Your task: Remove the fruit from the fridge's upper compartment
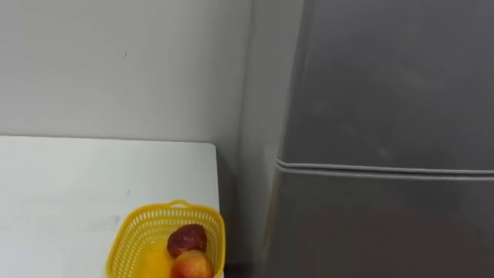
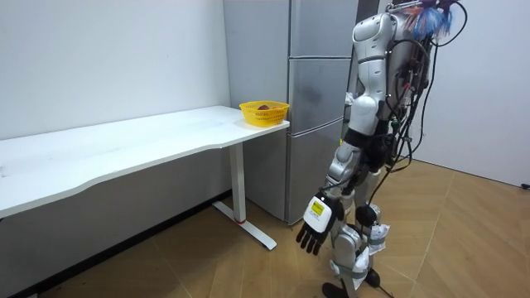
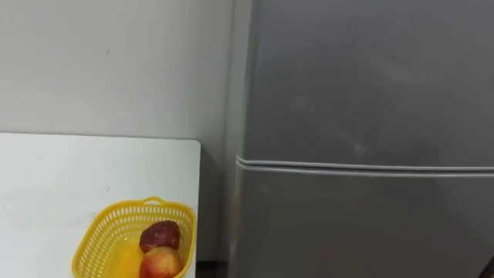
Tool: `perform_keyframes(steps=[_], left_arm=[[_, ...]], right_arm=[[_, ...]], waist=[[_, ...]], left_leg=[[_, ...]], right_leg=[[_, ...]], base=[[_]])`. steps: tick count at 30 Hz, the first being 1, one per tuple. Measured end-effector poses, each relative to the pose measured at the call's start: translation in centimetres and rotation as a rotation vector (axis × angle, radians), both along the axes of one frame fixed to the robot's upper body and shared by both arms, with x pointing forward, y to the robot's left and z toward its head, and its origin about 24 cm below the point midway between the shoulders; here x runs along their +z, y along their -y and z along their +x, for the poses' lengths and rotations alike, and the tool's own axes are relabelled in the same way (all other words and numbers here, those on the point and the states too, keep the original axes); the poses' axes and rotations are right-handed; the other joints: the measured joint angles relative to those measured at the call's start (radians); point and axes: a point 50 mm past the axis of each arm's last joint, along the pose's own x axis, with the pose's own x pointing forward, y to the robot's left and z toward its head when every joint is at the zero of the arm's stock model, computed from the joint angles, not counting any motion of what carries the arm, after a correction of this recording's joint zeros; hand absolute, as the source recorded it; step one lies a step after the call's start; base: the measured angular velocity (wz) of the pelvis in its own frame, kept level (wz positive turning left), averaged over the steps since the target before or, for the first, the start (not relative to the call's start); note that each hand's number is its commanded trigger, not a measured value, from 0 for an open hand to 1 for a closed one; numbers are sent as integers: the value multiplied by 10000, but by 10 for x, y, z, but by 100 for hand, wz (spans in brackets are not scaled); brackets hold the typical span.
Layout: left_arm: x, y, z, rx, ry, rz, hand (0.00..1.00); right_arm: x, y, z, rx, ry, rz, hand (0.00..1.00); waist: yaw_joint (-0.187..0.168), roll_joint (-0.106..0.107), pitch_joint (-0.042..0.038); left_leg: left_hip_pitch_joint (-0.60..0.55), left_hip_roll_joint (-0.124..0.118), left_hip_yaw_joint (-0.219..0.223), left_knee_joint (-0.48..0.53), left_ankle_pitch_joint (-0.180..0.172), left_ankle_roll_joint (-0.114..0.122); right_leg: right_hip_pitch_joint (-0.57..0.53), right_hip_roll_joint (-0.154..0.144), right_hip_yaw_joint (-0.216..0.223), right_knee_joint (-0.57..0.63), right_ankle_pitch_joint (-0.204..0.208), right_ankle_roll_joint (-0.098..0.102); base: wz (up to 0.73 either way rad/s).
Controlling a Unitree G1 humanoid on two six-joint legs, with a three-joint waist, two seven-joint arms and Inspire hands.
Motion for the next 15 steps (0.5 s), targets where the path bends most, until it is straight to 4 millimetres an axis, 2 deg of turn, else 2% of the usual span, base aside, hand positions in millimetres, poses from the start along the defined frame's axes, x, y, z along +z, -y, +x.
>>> perform_keyframes(steps=[1,2,3,4,5,8,9,11,13,15], left_arm=[[-2,7,0,22,-4,-130,0],[-3,11,-1,73,-11,-248,0],[-4,13,-2,98,-12,-292,0],[-4,14,-3,121,-50,-313,0],[-3,13,-4,217,-82,-282,0],[-4,15,-14,450,-481,-429,0],[-4,15,-14,463,-554,-488,0],[-5,17,-14,517,-735,-624,0],[-5,17,-12,439,-779,-651,0],[-6,19,-8,165,-905,-715,0]], right_arm=[[-23,-5,-18,-250,-1181,455,0],[-44,-12,-41,-360,-2535,851,0],[-53,-17,-51,-398,-3106,1052,0],[-68,-29,-71,-394,-4163,1509,0],[-81,-40,-92,3,-5376,1850,0],[-98,-63,-136,1114,-7942,2479,0],[-100,-65,-142,1574,-8414,2462,0],[-103,-74,-156,3606,-10104,2160,0],[-105,-78,-159,5258,-11107,1796,0],[-106,-81,-153,6625,-11585,1401,0]], waist=[[2,139,48],[10,260,7],[18,321,-8],[1,418,-1],[30,436,-9],[69,393,-13],[71,383,-9],[153,408,31],[303,398,53],[331,396,66]], left_leg=[[53,-18,-7,-25,0,2],[102,-73,-26,-49,-4,9],[115,-115,-26,-76,-4,9],[120,-127,-29,-80,-1,6],[148,-123,-28,-61,2,2],[325,-133,-69,-5,2,0],[332,-131,-37,-3,2,-1],[318,-122,-41,-16,2,-1],[376,-122,-50,-20,1,1],[423,-113,-48,-28,-2,3]], right_leg=[[34,-12,5,-9,-17,18],[31,-34,17,0,-83,38],[20,-41,29,22,-135,49],[-13,-50,9,47,-198,45],[17,-42,9,56,-224,18],[210,-51,5,45,-295,-7],[210,-52,5,46,-296,-7],[179,-44,19,58,-294,-7],[243,-54,18,53,-291,-5],[296,-62,27,53,-299,23]], base=[[0],[5],[8],[6],[5],[-1],[-3],[-2],[-3],[8]])
